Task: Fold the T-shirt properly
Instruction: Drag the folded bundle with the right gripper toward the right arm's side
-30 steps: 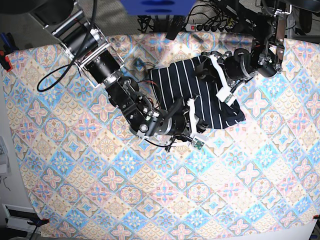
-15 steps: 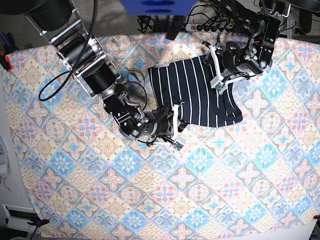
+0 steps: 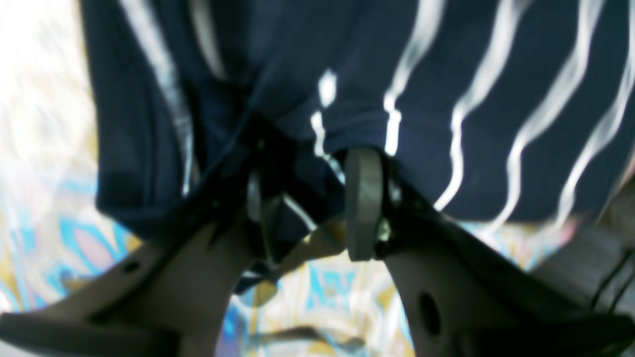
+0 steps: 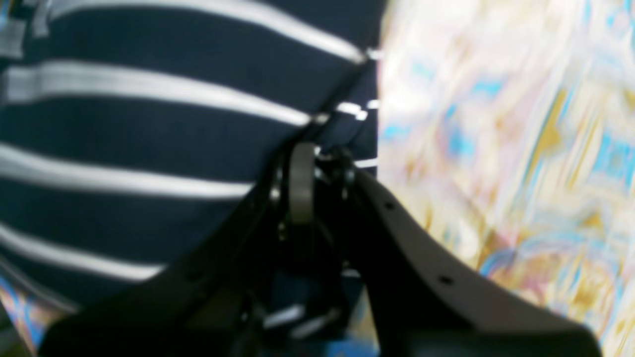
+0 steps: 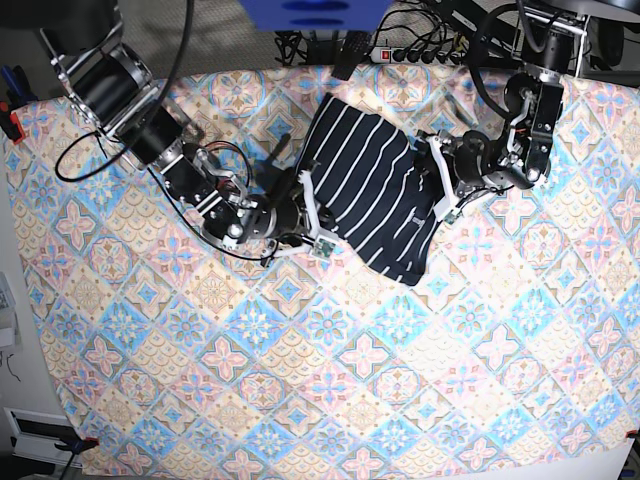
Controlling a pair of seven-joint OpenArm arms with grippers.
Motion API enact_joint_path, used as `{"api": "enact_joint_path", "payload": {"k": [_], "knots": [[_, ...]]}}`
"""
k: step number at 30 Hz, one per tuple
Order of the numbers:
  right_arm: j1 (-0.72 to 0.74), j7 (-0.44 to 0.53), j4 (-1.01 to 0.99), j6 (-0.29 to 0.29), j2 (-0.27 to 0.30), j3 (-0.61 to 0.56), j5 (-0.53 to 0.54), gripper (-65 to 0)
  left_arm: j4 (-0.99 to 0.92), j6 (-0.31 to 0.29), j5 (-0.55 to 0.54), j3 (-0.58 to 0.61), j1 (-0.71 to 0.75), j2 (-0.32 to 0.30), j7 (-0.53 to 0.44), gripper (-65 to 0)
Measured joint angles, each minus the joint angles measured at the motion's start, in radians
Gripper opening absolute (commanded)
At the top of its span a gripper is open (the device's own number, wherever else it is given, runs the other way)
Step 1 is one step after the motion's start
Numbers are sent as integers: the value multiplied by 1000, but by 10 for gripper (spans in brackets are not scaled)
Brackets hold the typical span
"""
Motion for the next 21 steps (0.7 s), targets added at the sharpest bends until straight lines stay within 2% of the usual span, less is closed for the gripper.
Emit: {"api": "enact_joint_path", "payload": {"k": [3, 10, 12, 18, 21], "knots": [[-35, -34, 100, 2, 52, -3, 0, -586, -46, 11, 21, -1, -58, 31, -34, -437], [-74, -29, 293, 1, 173, -2, 0, -587, -166, 27, 46, -1, -205, 118, -32, -437], [-101, -36, 340, 4, 199, 28, 0, -587, -168, 30, 51, -1, -228, 135, -75, -437], [-201, -29, 469, 3, 193, 251, 4, -587, -150, 30, 63, -5, -251, 137, -78, -437], [-220, -47, 526, 2, 170, 294, -3, -587, -32, 29, 60, -15, -211, 108, -82, -437]]}}
